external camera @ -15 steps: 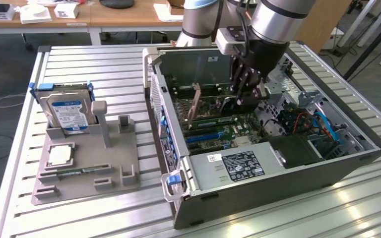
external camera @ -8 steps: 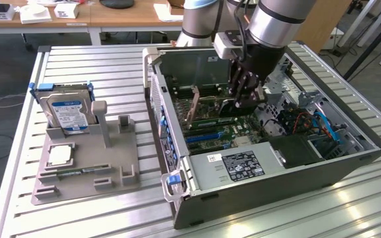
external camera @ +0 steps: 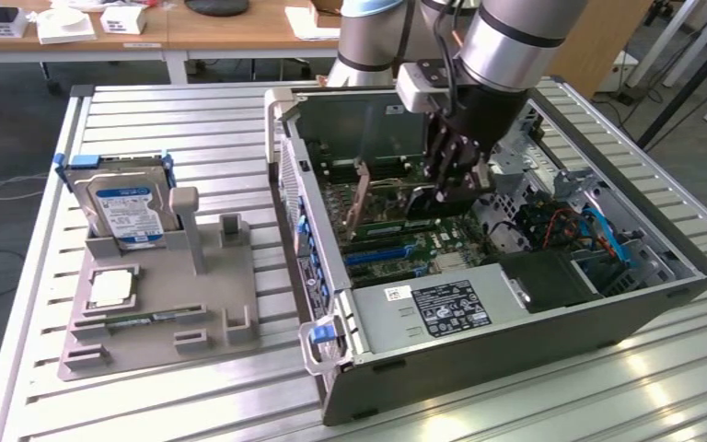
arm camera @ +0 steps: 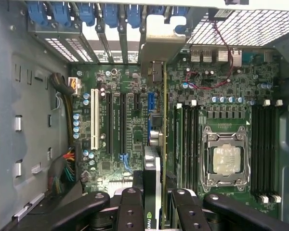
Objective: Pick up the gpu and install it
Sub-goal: 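Insert the gpu into the slot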
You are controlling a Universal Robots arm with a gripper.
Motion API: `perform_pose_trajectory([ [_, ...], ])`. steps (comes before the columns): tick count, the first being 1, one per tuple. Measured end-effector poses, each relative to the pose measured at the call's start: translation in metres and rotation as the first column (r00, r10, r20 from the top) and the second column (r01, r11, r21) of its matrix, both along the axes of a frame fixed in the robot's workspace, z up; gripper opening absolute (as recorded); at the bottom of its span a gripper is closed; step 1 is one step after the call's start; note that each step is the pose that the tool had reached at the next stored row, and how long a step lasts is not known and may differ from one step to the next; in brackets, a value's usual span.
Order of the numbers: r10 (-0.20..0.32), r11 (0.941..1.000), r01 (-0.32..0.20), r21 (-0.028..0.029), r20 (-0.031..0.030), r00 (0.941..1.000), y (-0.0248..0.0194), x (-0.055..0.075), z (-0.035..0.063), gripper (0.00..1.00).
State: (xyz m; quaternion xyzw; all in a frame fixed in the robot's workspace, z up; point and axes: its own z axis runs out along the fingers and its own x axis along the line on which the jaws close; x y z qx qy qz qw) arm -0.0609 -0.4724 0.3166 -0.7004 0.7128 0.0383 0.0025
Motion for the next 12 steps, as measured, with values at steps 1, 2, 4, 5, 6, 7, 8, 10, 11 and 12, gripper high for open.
perform_pose_trajectory([
  [1,0.0,1.0,0.0,0.0001,0.0001,1.0,-0.0001,0.0,-0.0015,0.27],
  [2,0.0,1.0,0.0,0.0,0.0,1.0,-0.0002,0.0,-0.0027,0.27],
  [4,0.0,1.0,0.0,0.0001,0.0001,1.0,-0.0002,0.0,-0.0054,0.27],
  [5,0.0,1.0,0.0,0.0002,0.0,1.0,-0.0002,0.0,-0.0066,0.27],
  [6,0.0,1.0,0.0,0.0002,0.0,1.0,-0.0004,0.0,-0.0078,0.27],
  [7,0.0,1.0,0.0,0.0005,0.0,1.0,-0.0009,0.0,-0.0085,0.27],
  [8,0.0,1.0,0.0,0.0011,0.0,1.0,-0.0014,0.0,-0.0094,0.27],
  [10,0.0,1.0,0.0,0.0015,-0.0001,1.0,-0.0024,0.0,-0.0107,0.27],
  [11,0.0,1.0,0.0,0.0018,0.0,1.0,-0.0033,0.0,-0.0112,0.27],
  [12,0.0,1.0,0.0,0.0021,0.0001,1.0,-0.0038,-0.001,-0.0119,0.27],
])
